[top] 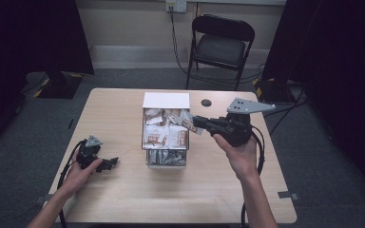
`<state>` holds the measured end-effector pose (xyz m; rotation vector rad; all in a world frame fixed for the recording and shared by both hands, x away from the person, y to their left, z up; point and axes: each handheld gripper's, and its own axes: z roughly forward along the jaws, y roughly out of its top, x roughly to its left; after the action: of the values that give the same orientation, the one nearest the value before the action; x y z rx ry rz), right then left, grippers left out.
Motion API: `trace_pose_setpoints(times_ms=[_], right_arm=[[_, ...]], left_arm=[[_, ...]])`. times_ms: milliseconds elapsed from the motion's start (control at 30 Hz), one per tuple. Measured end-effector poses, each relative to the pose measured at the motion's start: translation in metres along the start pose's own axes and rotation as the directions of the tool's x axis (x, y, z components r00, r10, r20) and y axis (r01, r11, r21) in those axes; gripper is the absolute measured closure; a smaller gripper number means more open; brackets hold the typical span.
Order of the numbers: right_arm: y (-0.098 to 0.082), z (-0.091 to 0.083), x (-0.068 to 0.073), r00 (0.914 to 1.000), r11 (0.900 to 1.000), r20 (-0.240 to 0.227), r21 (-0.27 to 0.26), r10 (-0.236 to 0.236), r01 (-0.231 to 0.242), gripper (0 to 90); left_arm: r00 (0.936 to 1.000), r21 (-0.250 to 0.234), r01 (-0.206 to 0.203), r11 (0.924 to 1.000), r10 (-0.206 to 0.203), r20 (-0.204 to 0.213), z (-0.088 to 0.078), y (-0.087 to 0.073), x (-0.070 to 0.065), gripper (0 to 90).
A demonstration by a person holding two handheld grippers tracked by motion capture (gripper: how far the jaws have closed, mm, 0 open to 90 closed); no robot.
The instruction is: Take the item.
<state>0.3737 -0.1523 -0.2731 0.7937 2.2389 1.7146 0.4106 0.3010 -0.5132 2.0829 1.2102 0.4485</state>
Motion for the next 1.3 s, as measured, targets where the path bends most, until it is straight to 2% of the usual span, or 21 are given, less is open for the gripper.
trace_pose_setpoints(times_ms=[167,533,1067,1300], right_arm=[[-0.001,-0.006,-0.003,0.9999,1.000,0.013,-0.001,0.001,-0.001,90.0],[-0.011,-0.020,-0.015,0.9973,0.999,0.073,0.034,0.010,-0.012,90.0],[-0.032,-0.029,-0.032,0.9906,0.997,0.129,0.064,0.044,-0.053,90.0],[-0.043,-0.026,-0.040,0.9884,0.994,0.136,0.073,0.067,-0.078,90.0]], left_arm=[[1.0000,0.001,0.000,1.0000,0.000,0.001,0.000,0.000,0.000,0.0],[1.0000,0.000,0.000,1.0000,0.000,0.000,0.000,0.000,0.000,0.0],[1.0000,0.001,0.000,1.0000,0.000,0.001,0.000,0.000,0.000,0.0],[1.0000,0.001,0.000,1.0000,0.000,0.001,0.000,0.000,0.000,0.0]])
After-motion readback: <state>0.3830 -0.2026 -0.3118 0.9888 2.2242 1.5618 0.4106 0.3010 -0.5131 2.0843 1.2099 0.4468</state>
